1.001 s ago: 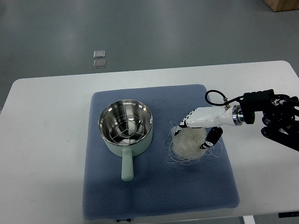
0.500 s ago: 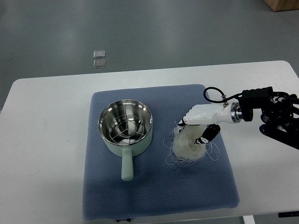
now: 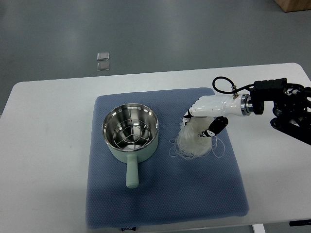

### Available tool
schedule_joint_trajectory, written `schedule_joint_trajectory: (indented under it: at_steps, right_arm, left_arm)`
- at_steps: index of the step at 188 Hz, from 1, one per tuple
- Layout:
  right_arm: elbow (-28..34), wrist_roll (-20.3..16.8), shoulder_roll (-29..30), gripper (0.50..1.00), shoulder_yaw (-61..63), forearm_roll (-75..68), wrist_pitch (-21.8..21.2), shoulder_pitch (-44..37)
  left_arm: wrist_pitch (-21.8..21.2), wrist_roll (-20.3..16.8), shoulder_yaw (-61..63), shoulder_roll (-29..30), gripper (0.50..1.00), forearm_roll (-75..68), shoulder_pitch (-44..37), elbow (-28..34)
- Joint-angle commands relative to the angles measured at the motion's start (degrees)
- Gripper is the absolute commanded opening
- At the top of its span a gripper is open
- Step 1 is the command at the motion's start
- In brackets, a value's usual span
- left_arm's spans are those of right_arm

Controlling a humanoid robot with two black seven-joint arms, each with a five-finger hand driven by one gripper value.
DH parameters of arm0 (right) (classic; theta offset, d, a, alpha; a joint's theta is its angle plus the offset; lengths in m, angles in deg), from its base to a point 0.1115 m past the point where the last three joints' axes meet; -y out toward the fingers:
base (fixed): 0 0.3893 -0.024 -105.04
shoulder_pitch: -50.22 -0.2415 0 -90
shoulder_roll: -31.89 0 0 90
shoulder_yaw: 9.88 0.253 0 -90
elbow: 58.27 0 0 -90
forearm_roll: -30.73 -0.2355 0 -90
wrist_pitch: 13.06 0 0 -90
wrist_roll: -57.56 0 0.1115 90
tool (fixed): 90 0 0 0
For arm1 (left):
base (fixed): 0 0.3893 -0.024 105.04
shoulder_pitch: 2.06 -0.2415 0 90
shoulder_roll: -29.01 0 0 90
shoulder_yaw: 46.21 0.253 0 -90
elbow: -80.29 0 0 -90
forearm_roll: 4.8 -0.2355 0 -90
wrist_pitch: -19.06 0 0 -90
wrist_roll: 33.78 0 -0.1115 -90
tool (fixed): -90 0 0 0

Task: Put vermicelli into pot with right hand
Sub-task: 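Lift the vermicelli with the right hand and carry it over the pot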

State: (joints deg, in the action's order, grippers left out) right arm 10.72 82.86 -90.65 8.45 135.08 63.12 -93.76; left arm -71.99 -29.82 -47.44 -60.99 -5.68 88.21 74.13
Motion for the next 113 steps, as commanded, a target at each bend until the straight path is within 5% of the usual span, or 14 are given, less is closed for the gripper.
schedule_joint_trajectory:
  at_steps: [1,113]
  right_arm:
    - [0.0,0.01,-0.07,0.5,0.04,-0.11,0.2,-1.74]
    - [-0.08,-0.25,0.9,0.5,-0.05,-3.1,-3.67,-15.28]
  left_arm:
    - [0.0,0.0,0.0,0.0,1.0,0.0,0.0,0.0]
    - [0.0,0.0,0.09,0.0,1.0,0.0,0.0,0.0]
